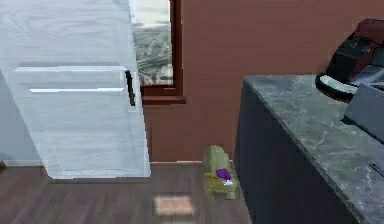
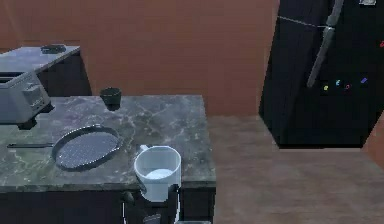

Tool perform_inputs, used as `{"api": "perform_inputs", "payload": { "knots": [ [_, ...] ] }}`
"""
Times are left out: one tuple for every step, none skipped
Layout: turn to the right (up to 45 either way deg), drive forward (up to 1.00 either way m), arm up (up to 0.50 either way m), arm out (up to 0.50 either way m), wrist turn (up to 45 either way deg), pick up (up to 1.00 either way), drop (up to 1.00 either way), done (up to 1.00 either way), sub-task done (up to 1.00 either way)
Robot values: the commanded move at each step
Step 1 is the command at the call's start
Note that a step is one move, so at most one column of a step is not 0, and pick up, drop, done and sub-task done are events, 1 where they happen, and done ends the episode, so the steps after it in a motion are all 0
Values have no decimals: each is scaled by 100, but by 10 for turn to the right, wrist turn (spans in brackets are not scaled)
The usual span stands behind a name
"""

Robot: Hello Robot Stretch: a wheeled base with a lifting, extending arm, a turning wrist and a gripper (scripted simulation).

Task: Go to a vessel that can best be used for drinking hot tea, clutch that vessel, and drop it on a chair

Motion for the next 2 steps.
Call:
{"api": "perform_inputs", "payload": {
  "knots": [
    [0, 30, 0, 0, 0, 0, 0, 0, 0],
    [-450, 0, 0, 0, 0, 0, 0, 0, 0]
  ]
}}
